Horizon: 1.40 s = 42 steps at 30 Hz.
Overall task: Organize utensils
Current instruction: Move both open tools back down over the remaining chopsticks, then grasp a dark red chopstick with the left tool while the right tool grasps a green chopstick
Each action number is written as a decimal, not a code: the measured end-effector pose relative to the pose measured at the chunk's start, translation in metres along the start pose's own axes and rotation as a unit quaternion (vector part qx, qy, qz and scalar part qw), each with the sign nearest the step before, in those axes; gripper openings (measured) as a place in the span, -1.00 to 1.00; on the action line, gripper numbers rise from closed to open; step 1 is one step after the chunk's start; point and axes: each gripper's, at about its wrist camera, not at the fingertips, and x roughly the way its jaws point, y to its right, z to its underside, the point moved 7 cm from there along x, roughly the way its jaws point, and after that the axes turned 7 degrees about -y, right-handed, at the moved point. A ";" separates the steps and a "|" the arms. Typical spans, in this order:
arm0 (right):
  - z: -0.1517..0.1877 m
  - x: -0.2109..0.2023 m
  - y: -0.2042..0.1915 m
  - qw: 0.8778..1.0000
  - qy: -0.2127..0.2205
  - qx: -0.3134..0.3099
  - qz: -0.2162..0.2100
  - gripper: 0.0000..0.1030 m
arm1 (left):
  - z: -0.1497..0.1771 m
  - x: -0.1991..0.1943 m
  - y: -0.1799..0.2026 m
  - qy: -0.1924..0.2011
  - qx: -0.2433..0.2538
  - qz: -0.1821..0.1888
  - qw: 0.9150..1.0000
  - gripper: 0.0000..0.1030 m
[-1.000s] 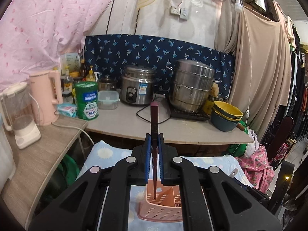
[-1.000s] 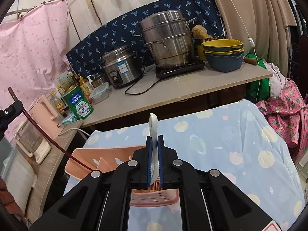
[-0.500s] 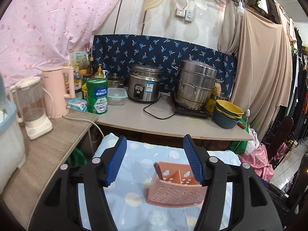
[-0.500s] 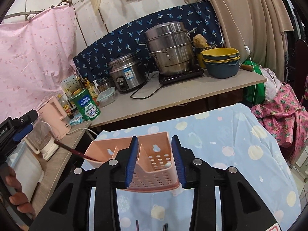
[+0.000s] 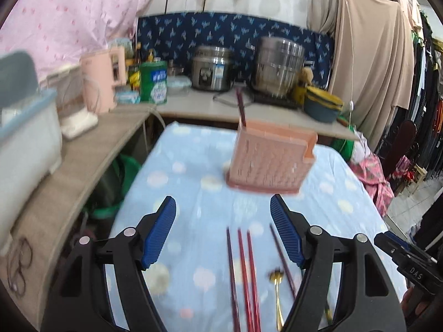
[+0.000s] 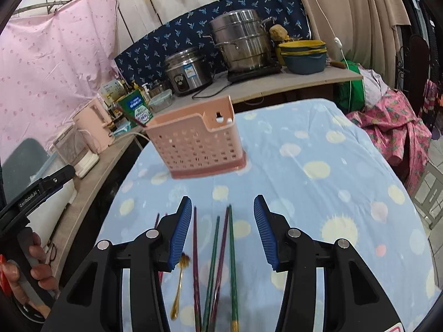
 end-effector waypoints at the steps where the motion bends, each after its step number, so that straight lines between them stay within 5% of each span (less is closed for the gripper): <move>1: 0.013 -0.001 0.003 1.000 -0.009 0.004 0.000 -0.11 | 0.013 0.001 -0.004 -0.013 -0.007 0.003 1.000 0.30; 8: 0.088 0.004 0.021 0.997 -0.068 0.016 0.022 -0.11 | 0.093 0.007 -0.017 -0.067 -0.029 -0.001 0.997 0.30; 17: 0.132 0.023 0.019 0.995 -0.095 -0.002 0.034 -0.11 | 0.151 0.009 -0.013 -0.101 -0.019 -0.007 0.995 0.30; 30: 0.141 0.035 0.005 0.994 -0.095 -0.028 0.042 -0.19 | 0.182 0.021 0.003 -0.131 0.007 -0.015 0.991 0.30; 42: 0.140 0.045 0.007 0.993 -0.097 -0.036 0.063 -0.65 | 0.190 0.029 0.008 -0.142 0.014 -0.019 0.990 0.30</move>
